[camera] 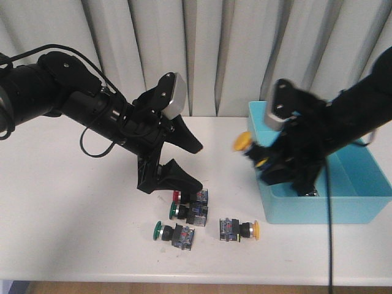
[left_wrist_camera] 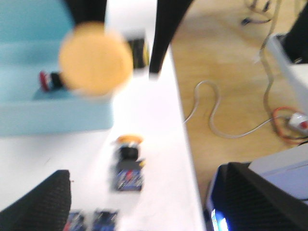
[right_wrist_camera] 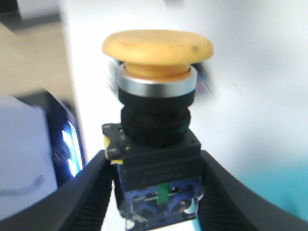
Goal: Pick red and yellow buttons and place in box
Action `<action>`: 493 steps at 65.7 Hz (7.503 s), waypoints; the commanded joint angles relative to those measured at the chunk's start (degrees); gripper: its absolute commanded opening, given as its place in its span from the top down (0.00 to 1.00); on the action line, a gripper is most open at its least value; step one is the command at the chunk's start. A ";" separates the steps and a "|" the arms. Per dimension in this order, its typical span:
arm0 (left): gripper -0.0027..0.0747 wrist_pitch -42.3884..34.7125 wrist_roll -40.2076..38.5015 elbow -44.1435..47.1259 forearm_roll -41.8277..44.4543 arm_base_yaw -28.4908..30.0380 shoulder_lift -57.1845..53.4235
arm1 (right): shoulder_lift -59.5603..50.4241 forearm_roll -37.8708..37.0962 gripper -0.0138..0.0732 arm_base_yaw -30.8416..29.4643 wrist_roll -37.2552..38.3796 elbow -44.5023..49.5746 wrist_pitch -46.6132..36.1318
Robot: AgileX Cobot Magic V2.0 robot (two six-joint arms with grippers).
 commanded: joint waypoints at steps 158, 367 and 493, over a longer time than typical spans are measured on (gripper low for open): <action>0.30 -10.51 -14.15 -1.73 12.95 -0.05 -2.82 | -34.35 -20.41 0.36 -11.44 58.03 22.06 -11.99; 0.97 -62.11 -86.92 80.93 56.03 19.50 -96.25 | -41.88 -20.40 0.85 -11.44 58.03 28.79 -11.73; 0.97 -63.47 -85.60 90.06 56.08 19.32 -107.40 | -43.01 -21.28 0.85 -11.46 57.38 29.00 -13.04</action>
